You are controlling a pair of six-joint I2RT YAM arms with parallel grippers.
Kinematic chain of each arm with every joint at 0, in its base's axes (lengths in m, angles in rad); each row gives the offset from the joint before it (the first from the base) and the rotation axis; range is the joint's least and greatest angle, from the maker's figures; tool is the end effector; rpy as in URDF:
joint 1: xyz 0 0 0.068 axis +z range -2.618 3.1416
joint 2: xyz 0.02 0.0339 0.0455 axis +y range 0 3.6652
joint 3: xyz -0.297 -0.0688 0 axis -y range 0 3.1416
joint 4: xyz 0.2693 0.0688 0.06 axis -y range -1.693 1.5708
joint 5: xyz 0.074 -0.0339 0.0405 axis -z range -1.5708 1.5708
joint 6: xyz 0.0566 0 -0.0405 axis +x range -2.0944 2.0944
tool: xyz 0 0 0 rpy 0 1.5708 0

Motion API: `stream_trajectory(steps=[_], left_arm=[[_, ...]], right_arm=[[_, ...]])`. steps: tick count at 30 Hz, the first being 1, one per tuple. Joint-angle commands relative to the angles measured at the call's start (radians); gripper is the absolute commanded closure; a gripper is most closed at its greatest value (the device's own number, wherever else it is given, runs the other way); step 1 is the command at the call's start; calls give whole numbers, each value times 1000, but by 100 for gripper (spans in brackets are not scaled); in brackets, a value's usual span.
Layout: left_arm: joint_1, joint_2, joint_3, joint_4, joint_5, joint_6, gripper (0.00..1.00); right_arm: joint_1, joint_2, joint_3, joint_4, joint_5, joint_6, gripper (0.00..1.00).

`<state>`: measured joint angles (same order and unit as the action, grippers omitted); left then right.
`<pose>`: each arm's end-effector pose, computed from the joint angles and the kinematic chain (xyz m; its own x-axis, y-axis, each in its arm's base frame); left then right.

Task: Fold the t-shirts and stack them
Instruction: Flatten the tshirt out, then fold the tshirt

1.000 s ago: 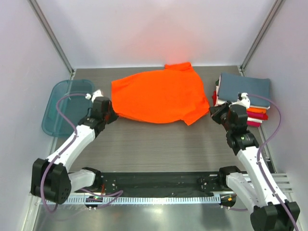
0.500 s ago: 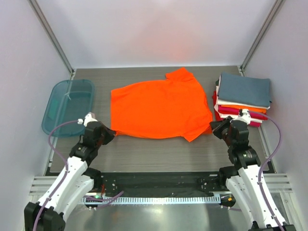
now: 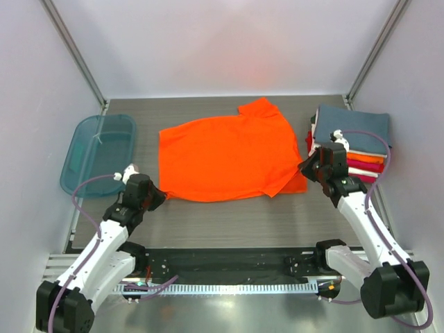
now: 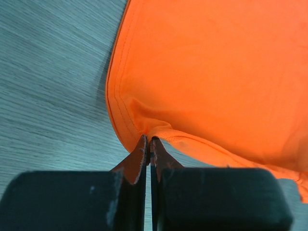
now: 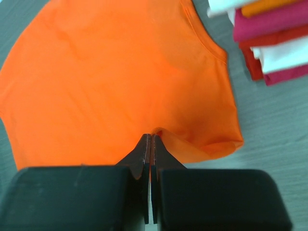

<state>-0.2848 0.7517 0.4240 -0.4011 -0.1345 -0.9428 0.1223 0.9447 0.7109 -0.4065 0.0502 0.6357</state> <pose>0.1695 -0.0417 0.1998 -0.5231 -0.6824 -0.5105 -0.4100 0.7267 -0.5512 0.2252 0.0248 0.2722 -0.5258 0.5328 -0.6631 0.2862 0.8449 0.4520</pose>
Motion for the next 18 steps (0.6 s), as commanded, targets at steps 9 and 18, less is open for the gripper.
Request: stream_trajectory(steps=[9, 18], left_arm=[[4, 18, 79, 54, -83, 15, 100], [4, 73, 84, 84, -136, 13, 100]], right_arm=[[-1, 227, 229, 66, -1, -74, 99], [-1, 354, 326, 72, -21, -93, 99]])
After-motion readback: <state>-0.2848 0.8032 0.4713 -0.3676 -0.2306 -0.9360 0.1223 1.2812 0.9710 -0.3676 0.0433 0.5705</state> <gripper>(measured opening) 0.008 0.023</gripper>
